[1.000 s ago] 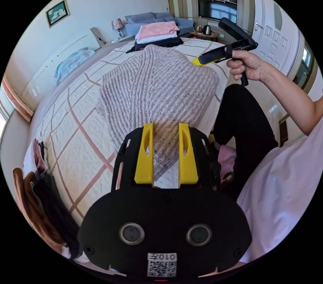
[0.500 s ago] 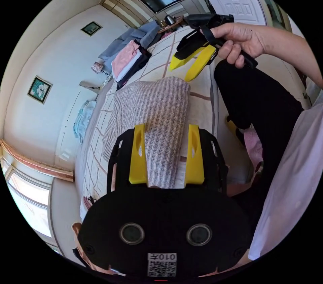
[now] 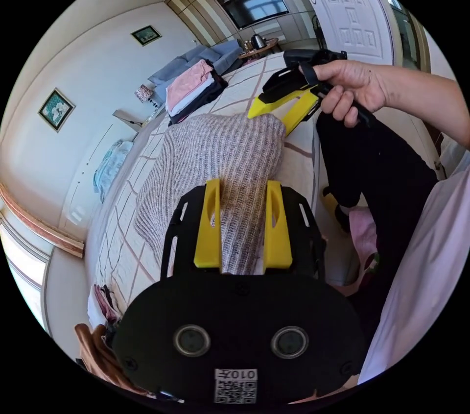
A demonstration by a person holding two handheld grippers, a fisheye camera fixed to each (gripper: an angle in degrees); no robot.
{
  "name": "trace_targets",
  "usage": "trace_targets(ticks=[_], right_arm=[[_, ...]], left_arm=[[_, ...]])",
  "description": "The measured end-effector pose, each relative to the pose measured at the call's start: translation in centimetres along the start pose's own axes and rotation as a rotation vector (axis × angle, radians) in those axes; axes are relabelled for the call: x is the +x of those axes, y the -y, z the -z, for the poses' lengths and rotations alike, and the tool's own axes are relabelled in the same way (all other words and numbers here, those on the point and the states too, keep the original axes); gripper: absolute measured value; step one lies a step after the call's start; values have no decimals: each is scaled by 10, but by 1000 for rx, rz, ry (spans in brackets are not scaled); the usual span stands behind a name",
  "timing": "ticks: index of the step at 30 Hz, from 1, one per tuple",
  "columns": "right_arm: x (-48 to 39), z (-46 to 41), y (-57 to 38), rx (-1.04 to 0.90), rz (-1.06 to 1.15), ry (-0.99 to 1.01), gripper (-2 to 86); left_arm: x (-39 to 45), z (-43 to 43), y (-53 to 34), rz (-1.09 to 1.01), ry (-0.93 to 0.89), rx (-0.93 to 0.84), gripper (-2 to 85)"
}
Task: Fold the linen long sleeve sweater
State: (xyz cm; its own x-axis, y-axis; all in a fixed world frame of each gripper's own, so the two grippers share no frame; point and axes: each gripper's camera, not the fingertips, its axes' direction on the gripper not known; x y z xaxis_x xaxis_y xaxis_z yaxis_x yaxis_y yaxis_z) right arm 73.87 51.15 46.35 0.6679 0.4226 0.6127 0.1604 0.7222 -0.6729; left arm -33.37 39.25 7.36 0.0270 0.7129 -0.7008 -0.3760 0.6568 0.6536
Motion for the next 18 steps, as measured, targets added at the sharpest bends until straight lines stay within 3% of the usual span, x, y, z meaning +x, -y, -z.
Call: trace_targets(ticks=[8,10,13,15,18], right_arm=[[-8,-27,45,-110,-38,-18,167],[-15,-20,49,-98,-57,41,158],[-21,-15,52,-57,-87,157,150],[-24,-17,55,-31,-105,204,148],[-31,-26,58,-13,-110,260,145]], left_arm=[[-85,47,11,91,-68,18,154],[-122,77,5,251,-158,36,159],[-190,126,-54,701,-490,190,167],[-217,129,-125,1049,-726,261,175],[-227,108,-186,1376,-970,363,191]])
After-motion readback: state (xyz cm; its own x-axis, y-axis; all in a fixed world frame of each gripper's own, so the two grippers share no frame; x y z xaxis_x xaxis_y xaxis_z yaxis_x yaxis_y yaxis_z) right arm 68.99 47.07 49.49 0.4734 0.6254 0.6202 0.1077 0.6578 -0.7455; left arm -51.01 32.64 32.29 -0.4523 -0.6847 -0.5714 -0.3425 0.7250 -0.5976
